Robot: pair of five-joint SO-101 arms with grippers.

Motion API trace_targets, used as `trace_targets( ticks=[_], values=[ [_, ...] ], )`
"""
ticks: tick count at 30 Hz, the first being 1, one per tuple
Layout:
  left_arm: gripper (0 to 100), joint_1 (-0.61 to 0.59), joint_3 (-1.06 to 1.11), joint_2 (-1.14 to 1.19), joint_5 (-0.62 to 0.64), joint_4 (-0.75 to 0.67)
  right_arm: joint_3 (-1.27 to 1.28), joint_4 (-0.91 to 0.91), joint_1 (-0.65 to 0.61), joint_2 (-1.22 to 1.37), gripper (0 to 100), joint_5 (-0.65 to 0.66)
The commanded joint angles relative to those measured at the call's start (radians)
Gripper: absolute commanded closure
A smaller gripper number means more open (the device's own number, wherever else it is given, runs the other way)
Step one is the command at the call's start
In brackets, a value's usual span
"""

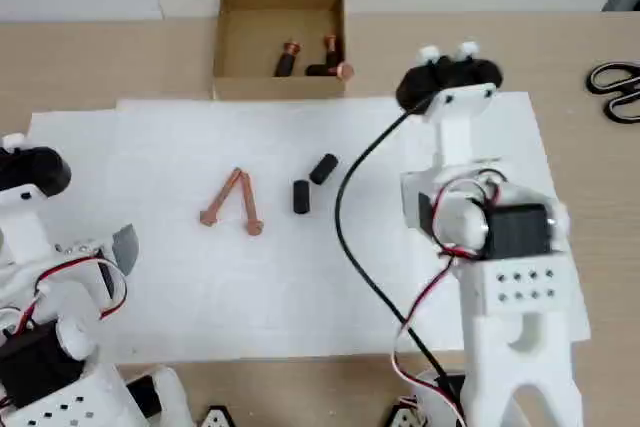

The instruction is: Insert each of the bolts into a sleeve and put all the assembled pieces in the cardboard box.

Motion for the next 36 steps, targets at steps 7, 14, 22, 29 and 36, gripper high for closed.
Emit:
trace_targets(
  ticks=[7, 14, 22, 29, 36],
  values=[
    [71, -0.002, 0.054, -0.008, 0.000, -0.028, -0.009, -0.162, -0.074, 0.309, 77.5, -0.080],
    [71, -0.002, 0.054, -0.008, 0.000, -0.028, -0.011, -0.337, -0.243, 0.484, 77.5, -0.100],
    [71, 0.000, 0.054, -0.008, 0.000, -0.028, -0.011, -0.473, -0.305, 0.591, 77.5, -0.149],
    [71, 0.000, 0.054, -0.008, 0.000, -0.028, -0.101, -0.518, -0.328, 0.716, 77.5, -0.216],
    [71, 0.000, 0.054, -0.008, 0.000, -0.028, -0.216, -0.509, -0.337, 0.846, 77.6, -0.272]
  ],
)
